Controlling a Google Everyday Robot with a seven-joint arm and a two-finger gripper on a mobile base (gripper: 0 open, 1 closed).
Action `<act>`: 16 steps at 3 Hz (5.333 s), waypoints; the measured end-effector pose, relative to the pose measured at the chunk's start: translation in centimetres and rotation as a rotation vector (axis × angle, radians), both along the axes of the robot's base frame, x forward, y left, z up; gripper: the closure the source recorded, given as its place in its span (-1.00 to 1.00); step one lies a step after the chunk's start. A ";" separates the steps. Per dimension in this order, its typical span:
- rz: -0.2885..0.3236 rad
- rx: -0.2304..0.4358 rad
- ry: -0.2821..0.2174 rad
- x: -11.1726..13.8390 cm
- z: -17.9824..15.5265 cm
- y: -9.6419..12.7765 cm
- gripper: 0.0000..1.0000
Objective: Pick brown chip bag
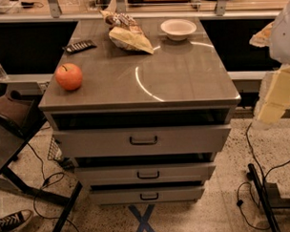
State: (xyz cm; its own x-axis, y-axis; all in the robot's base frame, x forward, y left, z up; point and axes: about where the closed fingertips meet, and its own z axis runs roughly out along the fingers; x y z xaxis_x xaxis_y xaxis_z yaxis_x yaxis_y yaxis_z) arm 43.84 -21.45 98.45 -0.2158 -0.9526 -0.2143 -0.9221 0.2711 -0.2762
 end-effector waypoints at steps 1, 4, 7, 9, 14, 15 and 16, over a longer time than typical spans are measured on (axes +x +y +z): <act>-0.004 0.004 -0.010 0.2 0.2 0.0 -1.00; -0.323 0.142 -0.333 12.0 2.7 -1.1 -1.00; -0.384 0.347 -0.474 18.5 3.1 0.4 -1.00; -0.313 0.440 -0.579 23.9 4.3 5.9 -1.00; -0.145 0.634 -0.590 39.4 0.6 27.6 -1.00; -0.145 0.634 -0.590 39.4 0.6 27.6 -1.00; -0.152 0.641 -0.549 40.4 -1.0 28.2 -1.00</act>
Offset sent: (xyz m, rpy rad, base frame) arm 0.0868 -0.0004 0.0349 -0.0050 -0.2421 -0.1514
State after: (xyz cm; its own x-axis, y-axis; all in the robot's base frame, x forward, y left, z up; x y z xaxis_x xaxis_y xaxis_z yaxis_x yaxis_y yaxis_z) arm 84.19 6.77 97.41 -0.0393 -0.5808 -0.8131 -0.6433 0.6374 -0.4242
